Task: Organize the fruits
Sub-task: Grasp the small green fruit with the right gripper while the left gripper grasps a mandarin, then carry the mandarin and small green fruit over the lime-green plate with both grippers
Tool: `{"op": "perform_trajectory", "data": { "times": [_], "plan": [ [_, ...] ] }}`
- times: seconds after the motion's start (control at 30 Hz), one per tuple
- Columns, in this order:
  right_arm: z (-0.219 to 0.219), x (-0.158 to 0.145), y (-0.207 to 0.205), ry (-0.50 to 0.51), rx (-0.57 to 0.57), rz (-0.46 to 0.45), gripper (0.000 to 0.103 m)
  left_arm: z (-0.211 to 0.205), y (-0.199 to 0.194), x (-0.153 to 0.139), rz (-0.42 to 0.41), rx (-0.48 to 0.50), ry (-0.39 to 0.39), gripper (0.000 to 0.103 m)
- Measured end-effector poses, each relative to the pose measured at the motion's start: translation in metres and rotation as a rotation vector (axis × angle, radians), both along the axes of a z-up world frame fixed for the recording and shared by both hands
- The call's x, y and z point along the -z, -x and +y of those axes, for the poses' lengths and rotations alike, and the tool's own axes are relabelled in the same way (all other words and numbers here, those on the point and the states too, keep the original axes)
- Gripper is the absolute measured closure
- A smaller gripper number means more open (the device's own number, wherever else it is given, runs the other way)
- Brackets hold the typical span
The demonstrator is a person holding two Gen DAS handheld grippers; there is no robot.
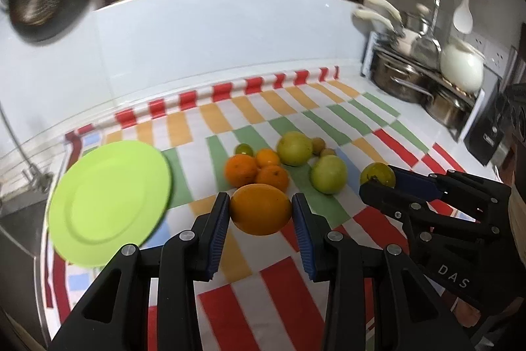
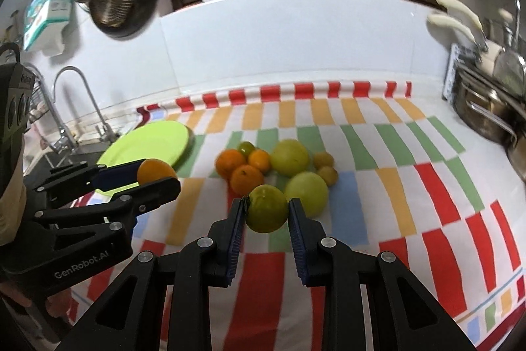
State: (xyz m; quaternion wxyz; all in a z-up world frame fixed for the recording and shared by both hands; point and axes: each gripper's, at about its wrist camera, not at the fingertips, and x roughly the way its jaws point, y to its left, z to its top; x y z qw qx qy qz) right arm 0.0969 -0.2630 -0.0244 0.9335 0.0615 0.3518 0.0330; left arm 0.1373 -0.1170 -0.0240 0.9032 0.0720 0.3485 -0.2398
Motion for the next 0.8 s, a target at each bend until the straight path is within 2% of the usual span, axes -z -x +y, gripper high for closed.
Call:
{"op": "perform_trajectory", "data": {
  "times": [0.47, 0.8],
  "plan": [
    [0.058, -0.03, -0.006, 0.019, -0.135, -0.097, 0.075, 0.07, 0.021, -0.026, -0.076, -0.142, 0.015, 0.065],
    [0.1, -0.043, -0.034, -0.01, -0.228, -0.132, 0.075, 0.112, 0.007, -0.038, -0.116, -0.26, 0.015, 0.065]
  ]
}}
